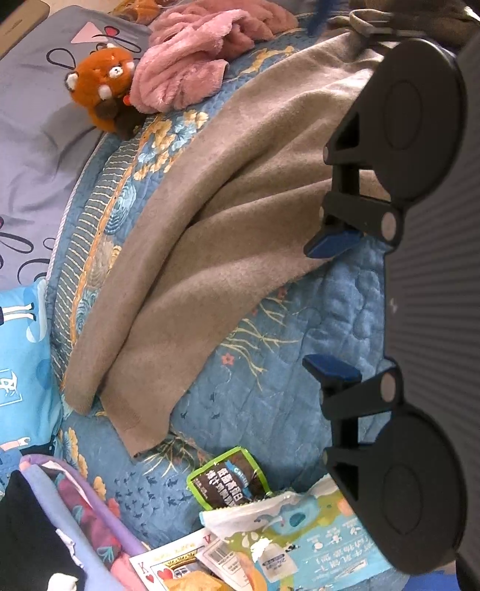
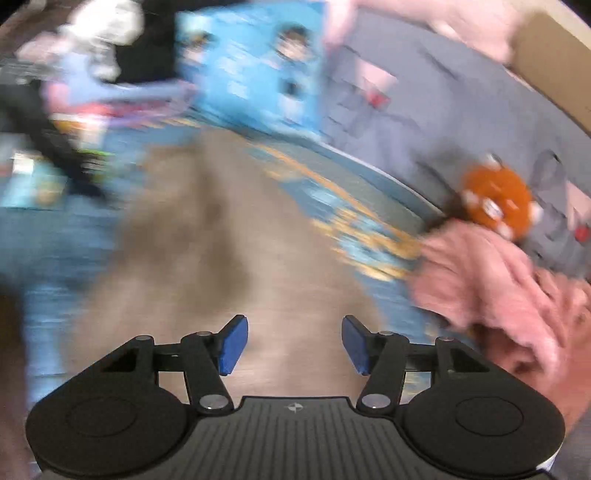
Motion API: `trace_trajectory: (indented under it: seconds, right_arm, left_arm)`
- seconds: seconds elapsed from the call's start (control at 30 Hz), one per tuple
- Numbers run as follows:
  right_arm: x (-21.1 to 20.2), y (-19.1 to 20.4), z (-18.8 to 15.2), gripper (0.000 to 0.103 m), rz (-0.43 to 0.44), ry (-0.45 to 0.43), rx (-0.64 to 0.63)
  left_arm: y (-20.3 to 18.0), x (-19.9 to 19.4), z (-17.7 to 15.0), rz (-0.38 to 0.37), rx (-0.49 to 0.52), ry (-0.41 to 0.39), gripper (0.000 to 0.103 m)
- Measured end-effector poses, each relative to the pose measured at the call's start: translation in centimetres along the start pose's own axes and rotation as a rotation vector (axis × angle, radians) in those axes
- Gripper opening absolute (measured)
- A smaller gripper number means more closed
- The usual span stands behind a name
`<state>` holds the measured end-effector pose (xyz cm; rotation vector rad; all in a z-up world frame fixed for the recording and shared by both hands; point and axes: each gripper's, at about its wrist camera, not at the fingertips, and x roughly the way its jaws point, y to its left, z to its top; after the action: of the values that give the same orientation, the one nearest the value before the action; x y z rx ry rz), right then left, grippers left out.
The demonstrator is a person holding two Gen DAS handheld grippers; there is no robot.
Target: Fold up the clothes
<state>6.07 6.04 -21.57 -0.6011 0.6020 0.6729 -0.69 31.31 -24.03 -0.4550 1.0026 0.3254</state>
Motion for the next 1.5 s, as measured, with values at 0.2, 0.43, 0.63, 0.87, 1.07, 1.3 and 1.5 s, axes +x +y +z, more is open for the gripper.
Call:
trace_trajectory:
  seconds: [0.2, 0.43, 0.63, 0.87, 1.07, 1.3, 1.5]
  right_arm:
    - [8.7, -6.7, -0.6, 0.049, 0.064, 0.194, 0.181]
    - [6.7, -7.3, 1.4, 0.006, -0.071, 0.16, 0.065]
    - [6.4, -14.1, 2.5, 0.007, -0.321, 0.228, 0.214]
    - [10.3, -13.0, 0.2, 0.025, -0.365, 0.415, 0.155]
    - [7.2, -11.9, -0.5, 0.027, -0.445, 0.288, 0.235]
    - [-2.7, -11.7, -4.3, 0.027, -0.363, 0.096, 0.48]
    - [-8.4, -8.3, -7.4, 0.027, -0.284, 0.044, 0.469]
  left_arm:
    - [-0.9, -0.3, -0.5, -0.008, 0.053, 0.004, 0.062]
    - [-1.2, -0.3, -1.3, -0.013, 0.072, 0.017, 0.067]
    - [-0.7, -0.3, -1.5, -0.008, 0.067, 0.019, 0.067]
    - [0.1, 0.2, -1.4, -0.006, 0.043, 0.027, 0.067]
    - [1.7, 1.8, 0.2, 0.017, -0.021, 0.025, 0.068]
    - [1.8, 6.0, 2.6, -0.056, -0.157, 0.02, 0.077]
    - [2.3, 8.4, 4.3, -0.091, -0.247, -0.09, 0.091]
